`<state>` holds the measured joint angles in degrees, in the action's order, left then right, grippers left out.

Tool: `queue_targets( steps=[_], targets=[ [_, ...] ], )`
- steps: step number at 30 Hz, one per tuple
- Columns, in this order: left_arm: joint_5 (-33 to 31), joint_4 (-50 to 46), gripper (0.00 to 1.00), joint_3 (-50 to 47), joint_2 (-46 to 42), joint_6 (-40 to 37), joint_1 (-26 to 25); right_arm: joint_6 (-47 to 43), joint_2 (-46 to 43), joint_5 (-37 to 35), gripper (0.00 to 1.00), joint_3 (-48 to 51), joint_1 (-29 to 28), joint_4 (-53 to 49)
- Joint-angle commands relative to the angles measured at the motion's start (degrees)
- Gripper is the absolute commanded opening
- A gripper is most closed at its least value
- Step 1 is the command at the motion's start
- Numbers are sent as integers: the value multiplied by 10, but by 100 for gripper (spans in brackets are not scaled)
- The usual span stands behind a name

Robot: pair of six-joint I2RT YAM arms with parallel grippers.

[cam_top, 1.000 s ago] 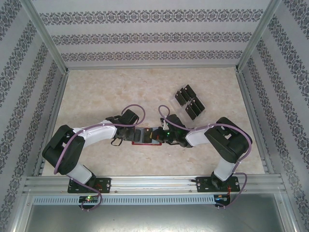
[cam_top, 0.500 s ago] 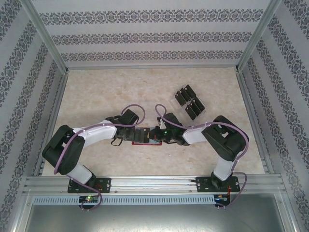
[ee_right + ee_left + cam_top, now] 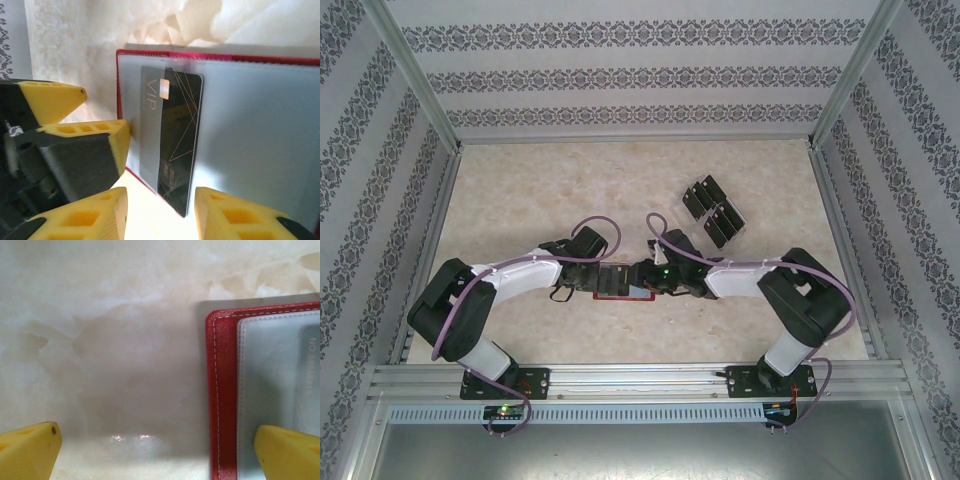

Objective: Put the credit cards into the card holder
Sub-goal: Insert the credit card into the card slot.

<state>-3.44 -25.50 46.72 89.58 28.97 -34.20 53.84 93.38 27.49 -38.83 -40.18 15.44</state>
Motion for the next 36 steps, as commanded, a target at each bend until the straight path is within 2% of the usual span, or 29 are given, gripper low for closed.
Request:
queue_targets(
  steps=[1, 5, 9, 12, 25, 36],
  targets=[
    [-8, -27, 100, -5, -4, 6, -7, -35, -50, -28, 40, 3, 16, -78],
    [-6, -45, 100, 14, -20, 0, -8, -48, -55, -41, 30, 6, 22, -102],
    [10, -54, 100, 37, -29, -2, -9, -42, -23, -38, 11, 7, 16, -79],
    [19, -53, 100, 52, -26, -1, -13, -37, -2, -42, 6, 11, 14, -58],
    [35, -20, 100, 105, 42, 12, -62, -28, 23, -59, 2, 40, 19, -31],
    [34, -3, 100, 132, 101, 16, -75, -25, 23, -63, 1, 47, 19, -30]
  ],
)
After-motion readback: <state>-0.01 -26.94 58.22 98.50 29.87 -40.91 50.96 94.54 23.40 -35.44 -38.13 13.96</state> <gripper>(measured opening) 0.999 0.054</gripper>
